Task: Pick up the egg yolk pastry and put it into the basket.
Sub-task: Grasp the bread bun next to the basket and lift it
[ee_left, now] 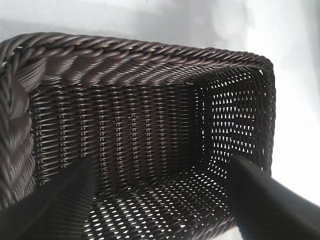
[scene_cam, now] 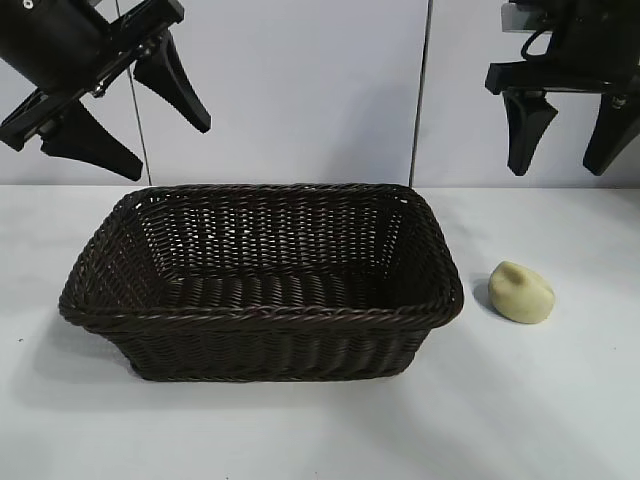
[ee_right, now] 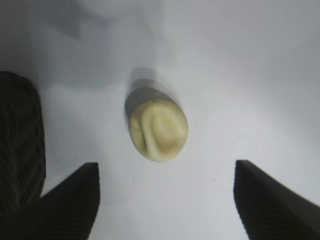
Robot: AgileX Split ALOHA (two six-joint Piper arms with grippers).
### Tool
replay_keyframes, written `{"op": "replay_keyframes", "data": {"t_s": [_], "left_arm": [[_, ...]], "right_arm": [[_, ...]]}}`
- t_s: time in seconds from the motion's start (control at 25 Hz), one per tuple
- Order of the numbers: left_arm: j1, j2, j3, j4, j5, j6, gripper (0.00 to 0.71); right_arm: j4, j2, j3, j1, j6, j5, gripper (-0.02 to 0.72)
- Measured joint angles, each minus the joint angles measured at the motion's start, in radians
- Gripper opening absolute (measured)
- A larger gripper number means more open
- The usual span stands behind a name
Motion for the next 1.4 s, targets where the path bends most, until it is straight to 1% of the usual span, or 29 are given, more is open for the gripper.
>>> {"op": "replay_keyframes", "data": {"t_s": [0.4, 0.6, 0.68, 0.84, 0.92, 1.08, 1.12, 1.16, 1.24, 1.4], "left_arm": [[0.0, 0.0, 0.0, 0.0, 0.0, 0.002, 0.533], [0.0, 0.0, 0.0, 0.0, 0.0, 0.002, 0.533], [0.0, 0.0, 0.0, 0.0, 0.0, 0.002, 0.533], [0.0, 0.0, 0.0, 0.0, 0.0, 0.002, 0.533], [0.0, 0.0, 0.0, 0.0, 0.0, 0.002, 0.533], [0.0, 0.0, 0.0, 0.0, 0.0, 0.002, 0.533], [0.0, 0.0, 0.0, 0.0, 0.0, 0.002, 0.533], [0.0, 0.0, 0.0, 0.0, 0.0, 0.002, 0.533], [0.0, 0.0, 0.0, 0.0, 0.0, 0.002, 0.533], [0.0, 0.0, 0.0, 0.0, 0.0, 0.002, 0.533]], "right_arm": [[0.004, 0.148, 0.0, 0.0, 0.0, -0.005, 0.54], [0.0, 0.176, 0.0, 0.0, 0.008, -0.034, 0.538], [0.0, 0.181, 0.0, 0.0, 0.008, -0.037, 0.522], [0.0, 0.194, 0.0, 0.0, 0.008, -0.037, 0.438], [0.0, 0.2, 0.0, 0.0, 0.008, -0.037, 0.368], [0.0, 0.204, 0.0, 0.0, 0.008, -0.036, 0.141], [0.0, 0.204, 0.0, 0.0, 0.008, -0.036, 0.099], [0.0, 0.204, 0.0, 0.0, 0.008, -0.035, 0.074], [0.0, 0.204, -0.001, 0.0, 0.008, -0.031, 0.051], [0.004, 0.181, -0.001, 0.0, 0.0, -0.02, 0.041]]}}
